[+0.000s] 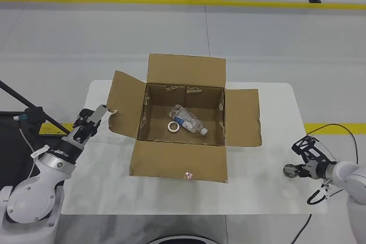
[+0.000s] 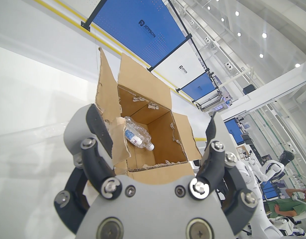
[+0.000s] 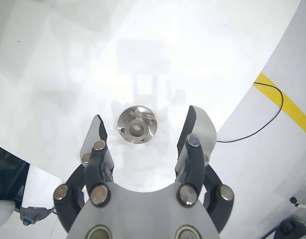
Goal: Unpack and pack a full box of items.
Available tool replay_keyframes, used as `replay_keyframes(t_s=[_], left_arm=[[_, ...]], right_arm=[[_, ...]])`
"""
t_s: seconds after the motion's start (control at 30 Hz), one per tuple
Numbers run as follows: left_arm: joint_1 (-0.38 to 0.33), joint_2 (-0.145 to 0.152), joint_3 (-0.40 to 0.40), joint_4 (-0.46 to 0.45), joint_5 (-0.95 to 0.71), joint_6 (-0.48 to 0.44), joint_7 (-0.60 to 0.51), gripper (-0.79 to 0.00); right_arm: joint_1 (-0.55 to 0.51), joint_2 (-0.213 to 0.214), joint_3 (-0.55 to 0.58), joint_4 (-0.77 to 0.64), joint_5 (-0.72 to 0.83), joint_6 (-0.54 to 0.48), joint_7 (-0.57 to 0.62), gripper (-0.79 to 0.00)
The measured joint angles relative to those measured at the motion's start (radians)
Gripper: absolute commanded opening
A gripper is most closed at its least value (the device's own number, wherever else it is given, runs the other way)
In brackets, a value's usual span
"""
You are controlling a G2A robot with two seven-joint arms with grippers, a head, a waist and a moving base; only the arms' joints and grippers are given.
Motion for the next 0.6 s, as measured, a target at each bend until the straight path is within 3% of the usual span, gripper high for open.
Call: replay_keyframes(t_s=[0.6], left_arm=[[0.000, 0.000, 0.000, 0.000, 0.000, 0.000, 0.000, 0.000]], right_arm=[[0.061, 0.111, -0.140, 0.090, 0.089, -0.003, -0.003, -0.425]])
